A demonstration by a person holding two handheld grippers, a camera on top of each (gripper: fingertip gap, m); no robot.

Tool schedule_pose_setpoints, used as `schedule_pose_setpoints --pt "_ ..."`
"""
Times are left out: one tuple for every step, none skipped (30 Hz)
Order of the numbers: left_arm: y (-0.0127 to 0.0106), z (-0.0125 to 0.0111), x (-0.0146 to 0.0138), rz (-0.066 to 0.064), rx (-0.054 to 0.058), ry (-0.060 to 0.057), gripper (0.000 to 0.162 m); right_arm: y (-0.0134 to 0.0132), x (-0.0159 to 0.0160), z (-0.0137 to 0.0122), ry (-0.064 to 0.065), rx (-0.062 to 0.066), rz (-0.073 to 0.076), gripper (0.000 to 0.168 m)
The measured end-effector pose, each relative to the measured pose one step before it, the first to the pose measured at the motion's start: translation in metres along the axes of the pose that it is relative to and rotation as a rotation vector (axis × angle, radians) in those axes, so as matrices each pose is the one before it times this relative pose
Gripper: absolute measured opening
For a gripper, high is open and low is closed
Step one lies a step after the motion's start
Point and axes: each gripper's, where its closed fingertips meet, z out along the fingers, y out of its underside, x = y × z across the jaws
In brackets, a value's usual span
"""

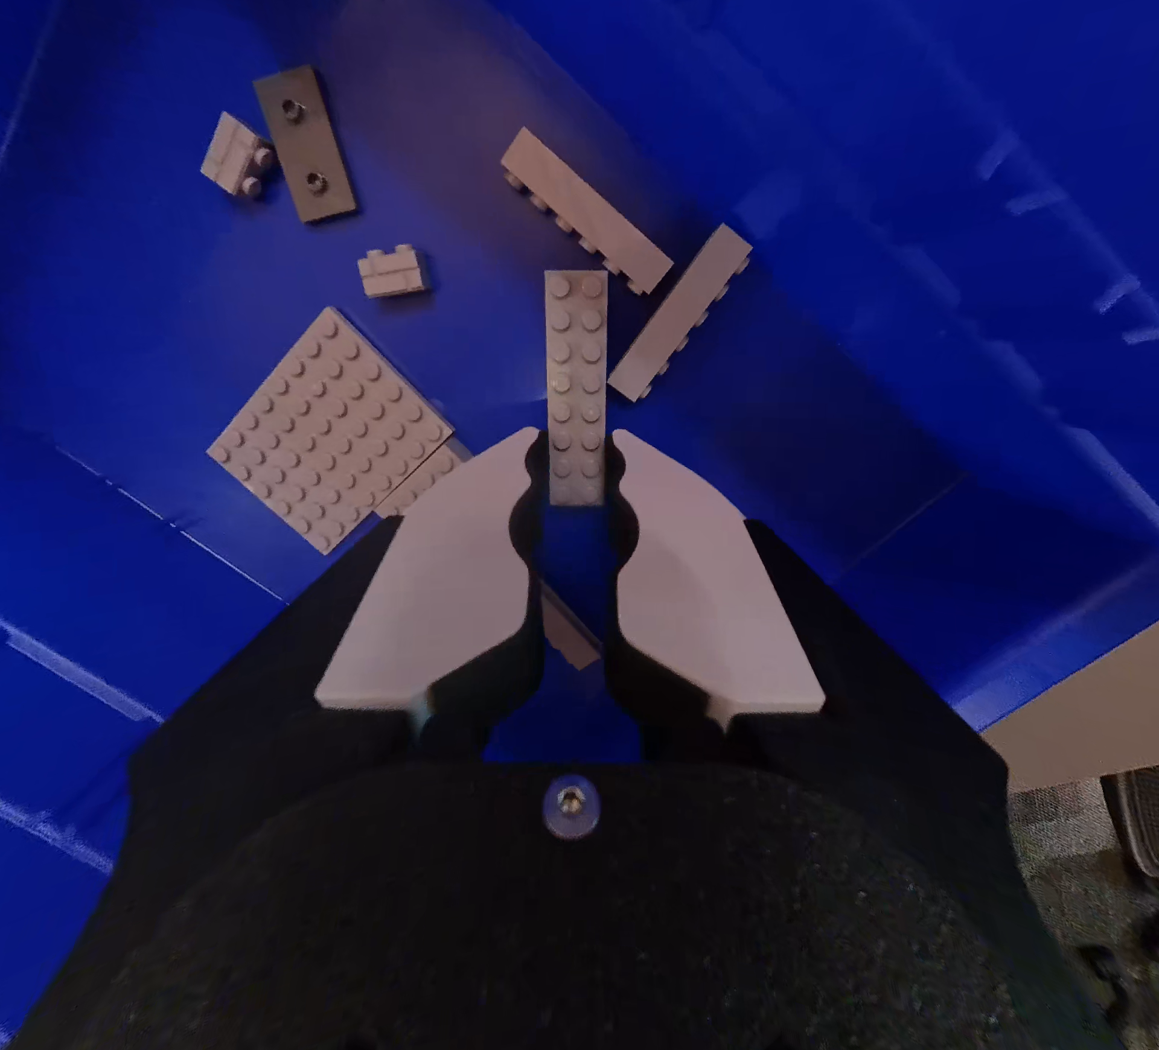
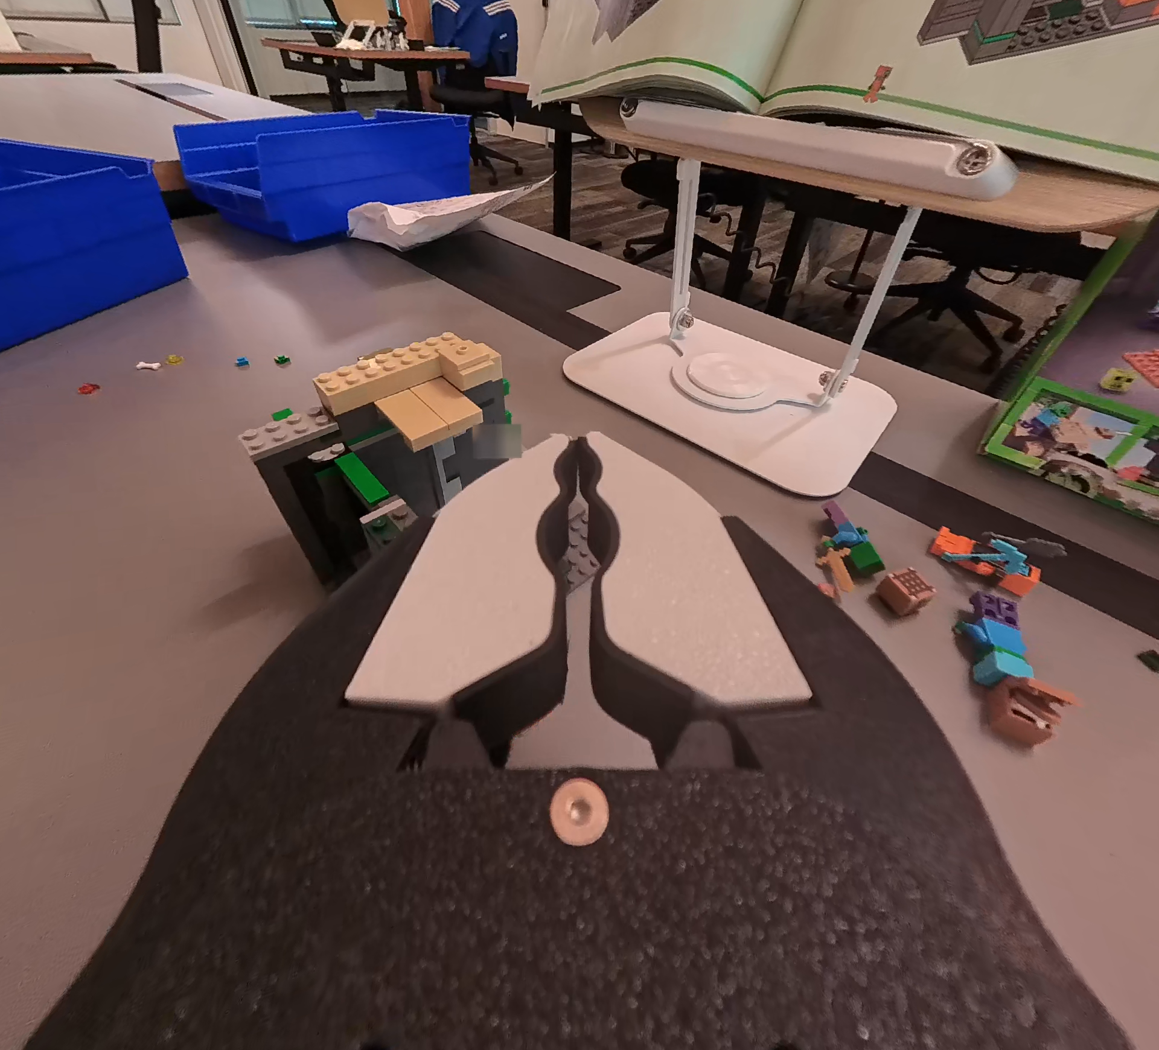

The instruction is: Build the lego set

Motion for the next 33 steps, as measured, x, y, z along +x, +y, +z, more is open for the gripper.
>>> schedule_pose_setpoints --pt "-0.00102 -0.00120 0.00004 0.0007 0.0073 -0.0073 0.017 -0.00026 -0.00008 -0.00079 0.0012 0.0005 -0.0033 0.000" --pt "-0.00293 -0.00252 -0.00046 -0.0024 0.0172 -0.0109 0.017 -0.00034 -0.00034 -0.00087 0.0007 0.0011 -0.0042 0.000" --pt "-0.00369 -0.00425 -0.00045 -0.0033 0.0185 -0.0109 0.017 -0.00029 -0.00033 -0.00089 0.0008 0.0007 -0.0040 0.000" --pt "-0.00493 -0.00583 -0.00054 0.0012 0.0201 -0.0155 0.017 -0.00036 -0.00023 -0.00098 0.0008 0.0006 -0.0029 0.000" --pt "-0.00662 -0.00714 -0.00127 0.0065 0.0236 -0.0239 0.017 -0.00058 -0.00034 -0.00096 -0.0004 0.0016 -0.0021 0.000" --pt "-0.00764 -0.00809 -0.00080 0.0088 0.0235 -0.0225 0.017 -0.00121 -0.00063 -0.00106 -0.0024 0.0035 -0.0022 0.000" --pt "-0.00882 -0.00845 -0.00038 0.0100 0.0225 -0.0211 0.017 -0.00158 -0.00072 -0.00102 -0.0042 0.0050 -0.0028 0.000" --pt "-0.01041 -0.00900 -0.00034 0.0132 0.0242 -0.0242 0.016 -0.00181 -0.00086 -0.00109 -0.0047 0.0052 -0.0034 0.000" --pt "-0.01215 -0.00953 0.00110 0.0207 0.0281 -0.0200 0.017 -0.00174 -0.00061 -0.00100 -0.0038 0.0053 -0.0036 0.000" --pt "-0.01344 -0.00996 0.00101 0.0239 0.0289 -0.0269 0.017 -0.00169 -0.00057 -0.00105 -0.0030 0.0057 -0.0032 0.000" --pt "-0.01060 -0.00966 -0.00379 0.0319 0.0071 -0.0586 0.017 -0.00159 -0.00057 -0.00095 -0.0035 0.0048 -0.0019 0.000" --pt "-0.01528 -0.00973 0.00409 0.0383 0.0431 -0.0055 0.017 -0.00132 -0.00092 -0.00076 -0.0051 0.0040 -0.0006 0.000" --pt "-0.01825 -0.00925 0.00635 0.0004 0.0541 0.0114 0.016 -0.00118 -0.00113 -0.00077 -0.0066 0.0036 -0.0004 0.000" --pt "-0.01411 -0.00715 0.00165 -0.0019 0.0187 -0.0201 0.016 -0.00105 -0.00105 -0.00074 -0.0056 0.0033 -0.0012 0.000" --pt "-0.01373 -0.00604 0.00193 0.0318 0.0219 -0.0254 0.016 -0.00108 -0.00115 -0.00063 -0.0047 0.0032 -0.0021 0.000" --pt "-0.01532 -0.00502 0.00611 0.0352 0.0378 0.0006 0.016 -0.00069 -0.00147 -0.00059 -0.0068 0.0016 -0.0025 0.000" --pt "-0.01530 -0.00340 0.00855 0.0185 0.0365 0.0164 0.016 -0.00050 -0.00173 -0.00054 -0.0079 -0.0001 -0.0030 0.000" --pt "-0.01527 -0.00215 0.00955 0.0192 0.0373 0.0170 0.016 -0.00041 -0.00150 -0.00061 -0.0063 -0.0001 -0.0040 0.000" --pt "-0.01501 -0.00079 0.01096 0.0250 0.0371 0.0207 0.016 -0.00041 -0.00139 -0.00077 -0.0042 0.0008 -0.0047 0.000" --pt "-0.01474 0.00060 0.01253 0.0231 0.0355 0.0274 0.016 -0.00044 -0.00119 -0.00070 -0.0037 0.0010 -0.0049 0.000" --pt "-0.01417 0.00239 0.01401 0.0220 0.0332 0.0348 0.016 -0.00037 -0.00117 -0.00077 -0.0040 0.0005 -0.0043 0.000" --pt "-0.01317 0.00392 0.01471 0.0235 0.0298 0.0389 0.016 -0.00035 -0.00091 -0.00067 -0.0035 0.0004 -0.0033 0.000" --pt "-0.01207 0.00562 0.01474 0.0230 0.0257 0.0402 0.016 -0.00014 -0.00079 -0.00071 -0.0031 0.0005 -0.0021 0.000" --pt "-0.01115 0.00703 0.01461 0.0216 0.0223 0.0425 0.016 -0.00012 -0.00067 -0.00058 -0.0027 0.0003 -0.0008 0.000" --pt "-0.01039 0.00837 0.01454 0.0194 0.0218 0.0446 0.016 0.00008 -0.00056 -0.00078 -0.0025 -0.0002 0.0000 0.000" --pt "-0.00988 0.00953 0.01426 0.0167 0.0211 0.0448 0.016 0.00016 -0.00052 -0.00074 -0.0026 -0.0008 -0.0002 0.000" --pt "-0.00902 0.01044 0.01349 0.0172 0.0188 0.0430 0.016 0.00033 -0.00044 -0.00085 -0.0020 -0.0013 -0.0010 0.000" --pt "-0.00818 0.01140 0.01278 0.0161 0.0164 0.0423 0.016 0.00056 -0.00026 -0.00097 -0.0012 -0.0015 -0.0017 0.000" --pt "-0.00739 0.01204 0.01285 0.0129 0.0155 0.0458 0.016 0.00088 -0.00019 -0.00105 -0.0011 -0.0023 -0.0015 0.000" --pt "-0.00683 0.01281 0.01233 0.0102 0.0161 0.0446 0.016 0.00115 -0.00004 -0.00098 -0.0006 -0.0035 -0.0006 0.000" --pt "-0.00541 0.01299 0.01215 0.0107 0.0102 0.0449 0.016 0.00142 0.00026 -0.00118 0.0003 -0.0037 -0.0001 0.000" --pt "-0.00462 0.01309 0.01205 0.0125 0.0091 0.0456 0.016 0.00137 0.00028 -0.00124 0.0006 -0.0033 -0.0003 0.000" --pt "-0.00441 0.01272 0.01106 0.0106 0.0101 0.0406 0.016 0.00153 0.00038 -0.00149 0.0007 -0.0034 -0.0005 0.000"
